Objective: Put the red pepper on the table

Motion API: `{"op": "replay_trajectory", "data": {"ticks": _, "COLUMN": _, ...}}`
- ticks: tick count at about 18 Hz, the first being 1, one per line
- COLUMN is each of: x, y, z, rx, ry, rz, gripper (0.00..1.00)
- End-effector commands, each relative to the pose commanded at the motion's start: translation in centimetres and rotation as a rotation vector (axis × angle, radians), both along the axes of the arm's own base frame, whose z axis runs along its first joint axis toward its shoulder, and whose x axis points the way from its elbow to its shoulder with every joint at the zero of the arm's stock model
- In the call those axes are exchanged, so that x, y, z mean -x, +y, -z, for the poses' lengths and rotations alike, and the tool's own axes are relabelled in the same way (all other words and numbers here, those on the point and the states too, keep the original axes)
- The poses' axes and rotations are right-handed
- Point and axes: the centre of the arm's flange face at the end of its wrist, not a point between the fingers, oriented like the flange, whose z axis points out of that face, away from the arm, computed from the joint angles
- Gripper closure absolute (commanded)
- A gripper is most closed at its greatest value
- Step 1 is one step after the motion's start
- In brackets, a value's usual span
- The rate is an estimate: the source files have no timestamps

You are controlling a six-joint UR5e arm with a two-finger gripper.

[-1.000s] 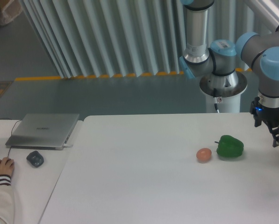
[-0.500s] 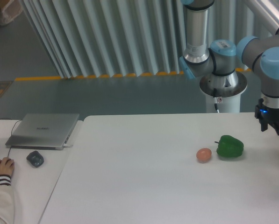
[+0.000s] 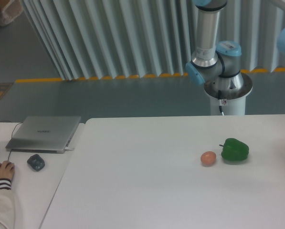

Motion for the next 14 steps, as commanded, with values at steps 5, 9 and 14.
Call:
{"op": "replay_trajectory", "data": {"ticks": 5, "x": 0.3, "y": 0.2, "z": 1.0, "rx": 0.013, "ry": -0.011, "rz": 0.000, "gripper": 0.00}}
{"op": "replay_trajectory", "data": {"ticks": 9, "x": 2.8, "y": -2.0, "z": 1.6, "rx": 0.006, "ry": 0.010, "rz": -0.040, "gripper": 0.00}}
{"op": "replay_trajectory", "data": {"ticks": 14, "x": 5.6, "y": -2.7, "z": 3.4, "rx": 0.000, "ry": 0.048, "rz": -0.054, "gripper": 0.00}}
